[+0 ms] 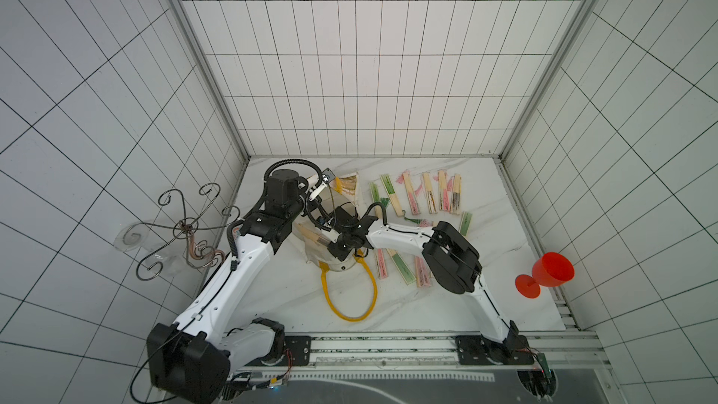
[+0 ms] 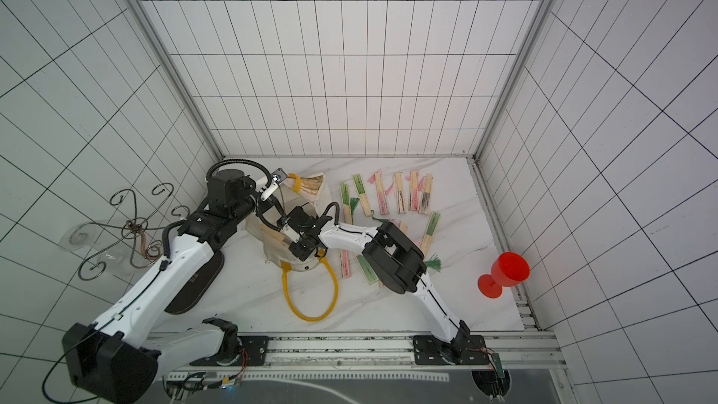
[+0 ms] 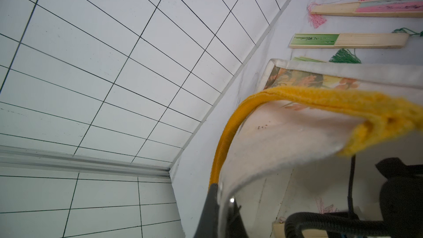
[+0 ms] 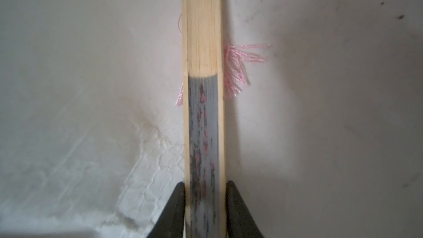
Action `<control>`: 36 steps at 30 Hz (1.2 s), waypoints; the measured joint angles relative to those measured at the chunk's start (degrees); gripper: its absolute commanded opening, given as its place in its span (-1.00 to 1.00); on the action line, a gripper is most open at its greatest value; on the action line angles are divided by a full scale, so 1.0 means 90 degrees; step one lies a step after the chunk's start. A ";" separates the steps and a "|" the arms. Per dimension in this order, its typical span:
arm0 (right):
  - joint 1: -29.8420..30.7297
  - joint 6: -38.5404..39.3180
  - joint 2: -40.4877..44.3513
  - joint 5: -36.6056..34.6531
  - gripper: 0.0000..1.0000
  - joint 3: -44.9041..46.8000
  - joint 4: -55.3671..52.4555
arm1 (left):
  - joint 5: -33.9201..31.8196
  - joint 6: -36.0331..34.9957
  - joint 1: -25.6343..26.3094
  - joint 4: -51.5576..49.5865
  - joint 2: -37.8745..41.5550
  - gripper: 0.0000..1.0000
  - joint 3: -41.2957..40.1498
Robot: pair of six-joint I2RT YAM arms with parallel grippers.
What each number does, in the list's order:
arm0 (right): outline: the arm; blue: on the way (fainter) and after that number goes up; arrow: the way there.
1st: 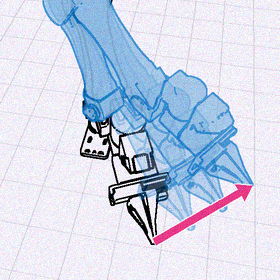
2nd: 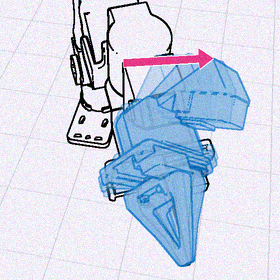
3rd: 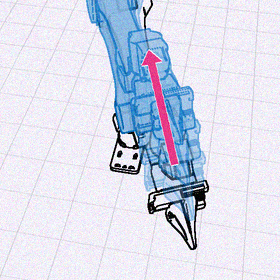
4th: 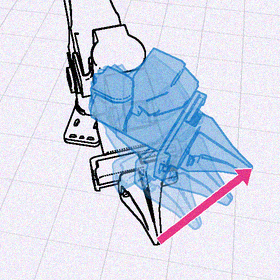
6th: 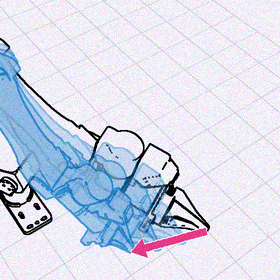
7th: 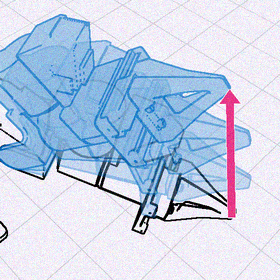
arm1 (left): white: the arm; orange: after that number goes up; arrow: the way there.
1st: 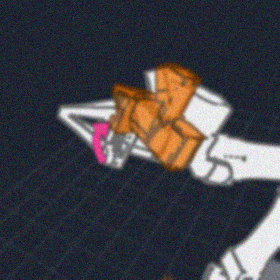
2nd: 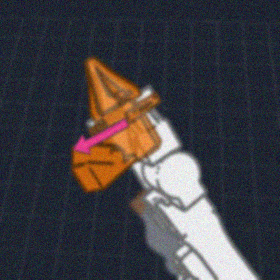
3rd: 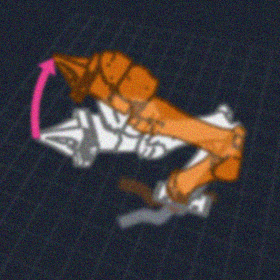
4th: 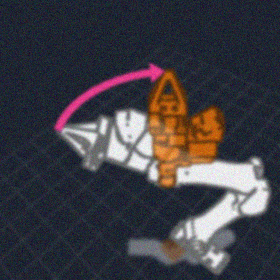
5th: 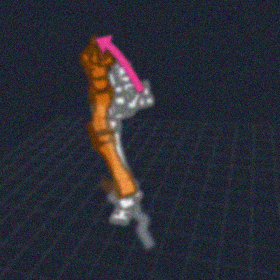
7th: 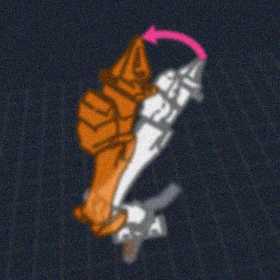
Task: Take out the folding fans from the tote bags
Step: Pick up the folding fan from the canvas bag.
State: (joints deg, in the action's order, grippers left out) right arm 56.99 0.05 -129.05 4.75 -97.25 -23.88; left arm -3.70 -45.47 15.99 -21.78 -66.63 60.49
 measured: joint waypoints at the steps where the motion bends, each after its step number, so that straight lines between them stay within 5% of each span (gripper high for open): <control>1: 0.0022 -0.0044 0.0032 0.0000 -0.39 0.0000 -0.0129 | -0.0036 0.0000 0.0005 0.0012 0.0000 -1.00 0.0000; 6: 0.0085 -0.0277 0.0153 0.0095 -0.36 0.0002 -0.0678 | -0.0189 -0.0002 0.0007 0.0015 0.0000 -1.00 0.0000; 10: 0.0085 -0.0469 0.0197 0.0294 -0.15 0.0002 -0.0930 | -0.0253 -0.0002 0.0012 0.0015 0.0000 -1.00 0.0000; 16: 0.0085 -0.0617 0.0199 0.0440 -0.30 0.0002 -0.1010 | -0.0257 -0.0010 0.0012 0.0015 0.0000 -1.00 -0.0002; 22: 0.0005 -0.0699 0.0199 0.1083 0.00 0.0000 -0.1039 | -0.0257 -0.0029 0.0012 0.0012 0.0000 -1.00 -0.0002; 36: -0.0692 -0.1277 0.0185 0.3293 -0.23 0.0017 -0.0967 | -0.0262 -0.0121 0.0034 0.0007 -0.0017 -1.00 -0.0034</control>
State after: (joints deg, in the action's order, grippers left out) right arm 50.76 -11.44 -127.39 34.39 -97.10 -32.58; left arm -6.07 -46.57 16.29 -21.71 -66.78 60.18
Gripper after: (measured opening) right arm 0.393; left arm 0.047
